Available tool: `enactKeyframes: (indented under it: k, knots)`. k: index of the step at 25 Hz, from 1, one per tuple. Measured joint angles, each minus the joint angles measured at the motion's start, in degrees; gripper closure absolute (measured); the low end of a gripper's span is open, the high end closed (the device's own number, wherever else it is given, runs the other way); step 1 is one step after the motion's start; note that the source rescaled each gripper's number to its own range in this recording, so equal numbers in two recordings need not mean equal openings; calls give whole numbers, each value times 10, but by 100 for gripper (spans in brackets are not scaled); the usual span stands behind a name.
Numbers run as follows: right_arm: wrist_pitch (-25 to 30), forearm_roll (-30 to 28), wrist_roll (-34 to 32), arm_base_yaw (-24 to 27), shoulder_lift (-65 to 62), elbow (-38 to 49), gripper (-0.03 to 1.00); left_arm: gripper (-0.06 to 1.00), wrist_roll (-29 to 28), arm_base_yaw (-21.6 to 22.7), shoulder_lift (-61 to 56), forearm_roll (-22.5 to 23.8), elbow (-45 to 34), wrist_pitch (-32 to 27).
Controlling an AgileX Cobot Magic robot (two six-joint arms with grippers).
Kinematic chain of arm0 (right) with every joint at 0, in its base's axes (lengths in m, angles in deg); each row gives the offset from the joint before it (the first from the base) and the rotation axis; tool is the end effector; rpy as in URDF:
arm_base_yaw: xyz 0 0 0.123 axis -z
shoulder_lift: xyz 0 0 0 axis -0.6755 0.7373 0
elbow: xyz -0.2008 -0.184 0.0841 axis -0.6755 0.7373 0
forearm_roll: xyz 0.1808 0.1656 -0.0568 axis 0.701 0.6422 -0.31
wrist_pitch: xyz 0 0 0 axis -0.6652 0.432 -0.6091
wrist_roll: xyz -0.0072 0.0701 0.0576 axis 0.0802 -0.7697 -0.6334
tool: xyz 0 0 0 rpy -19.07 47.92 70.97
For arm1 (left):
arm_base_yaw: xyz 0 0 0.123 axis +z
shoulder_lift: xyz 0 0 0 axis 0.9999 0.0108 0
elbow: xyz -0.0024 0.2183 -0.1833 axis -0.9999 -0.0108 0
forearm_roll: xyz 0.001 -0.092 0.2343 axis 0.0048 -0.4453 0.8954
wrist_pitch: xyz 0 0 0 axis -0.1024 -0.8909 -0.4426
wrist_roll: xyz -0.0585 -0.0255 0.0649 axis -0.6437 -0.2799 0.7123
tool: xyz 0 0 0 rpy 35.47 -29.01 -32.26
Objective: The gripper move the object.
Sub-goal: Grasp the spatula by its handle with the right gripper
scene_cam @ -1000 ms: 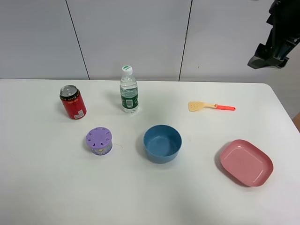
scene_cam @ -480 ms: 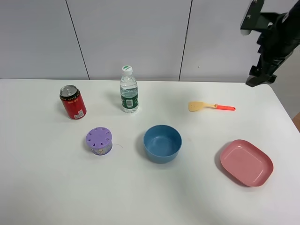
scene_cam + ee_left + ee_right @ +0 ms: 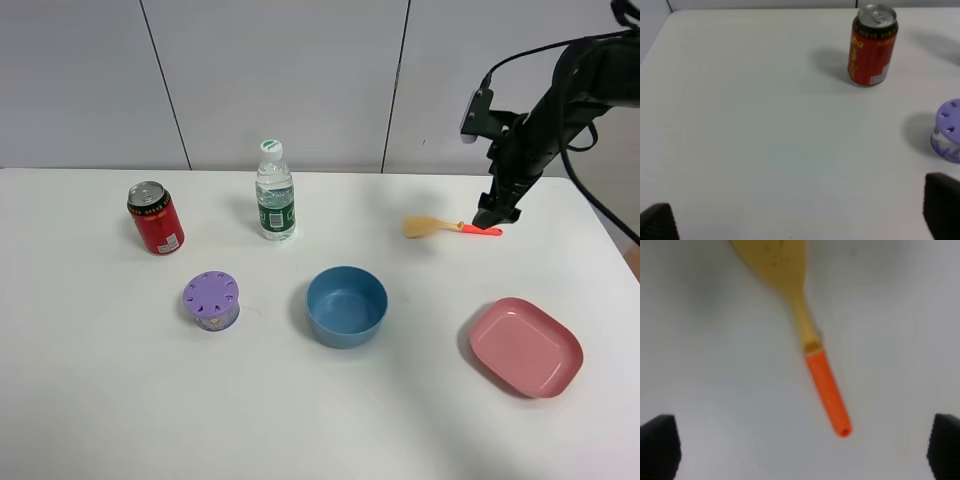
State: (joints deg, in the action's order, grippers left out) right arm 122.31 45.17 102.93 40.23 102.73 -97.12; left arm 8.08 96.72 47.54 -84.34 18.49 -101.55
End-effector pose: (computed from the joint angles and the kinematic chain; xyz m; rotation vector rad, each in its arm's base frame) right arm 0.4111 0.0223 0.2043 -1.5397 2.3388 -0.1735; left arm -0.0068 -0.0020 0.2798 -0.1138 2.0298 0.0741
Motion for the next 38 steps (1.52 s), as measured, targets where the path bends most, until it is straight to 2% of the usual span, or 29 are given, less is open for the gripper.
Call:
enactKeyframes:
  k: [3, 9, 16, 33, 38]
  knots:
    - [4, 29, 6, 0, 41, -27, -3, -6, 0, 0, 0, 0, 0, 0]
    - [54, 96, 13, 0, 112, -146, -3, -6, 0, 0, 0, 0, 0, 0]
    - [79, 38, 45, 1, 145, -160, -3, -6, 0, 0, 0, 0, 0, 0]
    - [74, 45, 38, 4, 176, -162, -3, -6, 0, 0, 0, 0, 0, 0]
    - [61, 73, 38, 4, 188, -161, -3, -6, 0, 0, 0, 0, 0, 0]
